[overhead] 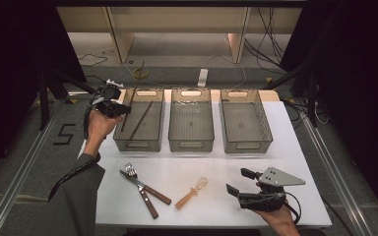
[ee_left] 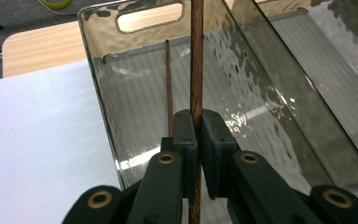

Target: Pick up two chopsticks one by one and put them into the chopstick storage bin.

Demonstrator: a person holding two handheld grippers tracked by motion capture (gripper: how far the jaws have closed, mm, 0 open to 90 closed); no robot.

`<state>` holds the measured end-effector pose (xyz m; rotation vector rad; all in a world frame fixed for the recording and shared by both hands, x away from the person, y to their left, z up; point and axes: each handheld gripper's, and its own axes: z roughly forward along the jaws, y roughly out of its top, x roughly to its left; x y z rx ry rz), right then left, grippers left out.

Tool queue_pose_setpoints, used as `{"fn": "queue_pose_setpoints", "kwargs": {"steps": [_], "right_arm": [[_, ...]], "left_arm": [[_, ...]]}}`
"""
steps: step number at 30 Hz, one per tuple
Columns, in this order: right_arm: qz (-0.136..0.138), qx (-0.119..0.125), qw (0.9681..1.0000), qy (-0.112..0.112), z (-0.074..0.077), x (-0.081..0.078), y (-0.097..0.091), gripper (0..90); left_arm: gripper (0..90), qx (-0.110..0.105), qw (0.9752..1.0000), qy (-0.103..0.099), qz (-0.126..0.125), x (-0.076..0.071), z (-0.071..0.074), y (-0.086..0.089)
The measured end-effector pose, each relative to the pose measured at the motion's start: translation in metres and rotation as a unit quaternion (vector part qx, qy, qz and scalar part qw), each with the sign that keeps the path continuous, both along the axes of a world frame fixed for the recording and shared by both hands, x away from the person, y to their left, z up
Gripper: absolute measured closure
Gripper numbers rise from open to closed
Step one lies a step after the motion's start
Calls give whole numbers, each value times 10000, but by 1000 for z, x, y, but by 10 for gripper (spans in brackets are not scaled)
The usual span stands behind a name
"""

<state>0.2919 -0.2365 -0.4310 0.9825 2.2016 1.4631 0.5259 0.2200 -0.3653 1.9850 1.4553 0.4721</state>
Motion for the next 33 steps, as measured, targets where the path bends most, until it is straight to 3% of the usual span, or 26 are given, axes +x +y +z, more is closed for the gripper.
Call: {"fn": "queue_pose_setpoints", "kwargs": {"steps": [20, 29, 33], "right_arm": [[-3, 13, 10000, 23, -1, 1, 0, 256], [-11, 9, 10000, 18, -1, 1, 0, 256], [-13, 14, 10000, 15, 0, 1, 0, 256]], "left_arm": [[841, 191, 9994, 262, -138, 0, -26, -4], [835, 173, 9991, 356, -149, -3, -38, -2], [828, 195, 9985, 500, -132, -3, -43, -1]]}}
